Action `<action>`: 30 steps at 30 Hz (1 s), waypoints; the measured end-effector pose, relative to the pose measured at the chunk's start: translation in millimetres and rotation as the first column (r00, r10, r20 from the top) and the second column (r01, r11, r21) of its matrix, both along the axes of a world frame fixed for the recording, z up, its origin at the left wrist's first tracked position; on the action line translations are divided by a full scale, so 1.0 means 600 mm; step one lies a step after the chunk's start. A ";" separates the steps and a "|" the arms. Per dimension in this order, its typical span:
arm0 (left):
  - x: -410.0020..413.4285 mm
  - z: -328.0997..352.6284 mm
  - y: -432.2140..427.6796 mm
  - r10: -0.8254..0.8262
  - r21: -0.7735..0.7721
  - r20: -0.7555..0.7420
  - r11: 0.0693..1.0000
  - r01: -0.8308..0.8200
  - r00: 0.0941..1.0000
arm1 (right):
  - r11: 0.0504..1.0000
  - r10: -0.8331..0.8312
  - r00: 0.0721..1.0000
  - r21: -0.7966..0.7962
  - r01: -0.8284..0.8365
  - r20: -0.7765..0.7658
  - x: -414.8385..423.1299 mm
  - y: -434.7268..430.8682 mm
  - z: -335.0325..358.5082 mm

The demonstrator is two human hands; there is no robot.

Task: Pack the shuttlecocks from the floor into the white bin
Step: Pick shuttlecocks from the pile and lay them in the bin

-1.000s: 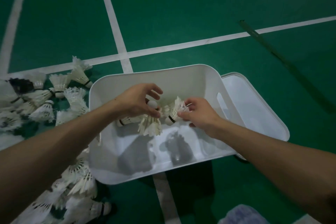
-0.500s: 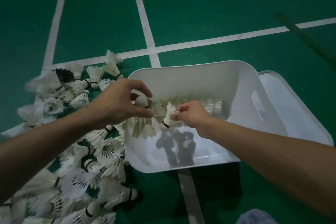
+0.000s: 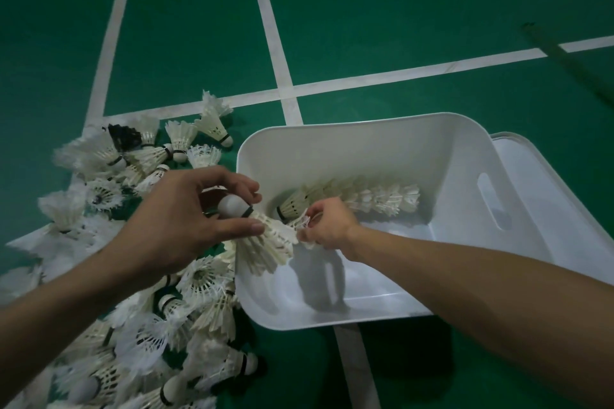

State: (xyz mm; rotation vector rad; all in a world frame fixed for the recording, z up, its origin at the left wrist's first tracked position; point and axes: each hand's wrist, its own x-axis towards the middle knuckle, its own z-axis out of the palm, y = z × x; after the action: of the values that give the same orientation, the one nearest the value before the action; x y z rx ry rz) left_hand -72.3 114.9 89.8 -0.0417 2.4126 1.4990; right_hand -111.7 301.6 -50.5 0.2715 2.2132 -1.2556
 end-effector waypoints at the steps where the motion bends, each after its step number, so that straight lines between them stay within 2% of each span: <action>1: 0.001 -0.003 -0.001 0.002 0.004 -0.002 1.000 -0.002 1.000 | 1.000 0.009 1.000 -0.003 -0.009 0.002 0.002 -0.003 -0.004; 5: 0.004 -0.009 -0.002 0.020 0.035 -0.004 0.999 -0.019 1.000 | 0.999 0.050 0.999 0.013 -0.050 -0.001 0.002 -0.005 -0.020; 11: 0.010 -0.010 -0.001 0.013 0.001 -0.040 1.000 -0.013 0.999 | 0.997 0.076 0.997 0.028 -0.076 -0.010 0.000 -0.005 -0.015; 22: 0.001 -0.013 0.018 -0.001 -0.020 -0.025 1.000 0.000 1.000 | 0.995 -0.040 0.989 -0.090 0.053 0.142 0.004 0.037 0.012; 30: -0.003 -0.017 0.030 -0.061 -0.137 -0.029 0.989 0.056 0.998 | 0.982 -0.055 0.981 -0.167 0.087 0.186 0.002 0.051 0.013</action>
State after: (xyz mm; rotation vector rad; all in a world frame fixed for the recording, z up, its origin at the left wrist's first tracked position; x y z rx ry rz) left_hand -74.2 132.6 79.7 0.0244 2.5158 1.3184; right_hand -110.6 332.2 -42.9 0.3826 1.9422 -1.3963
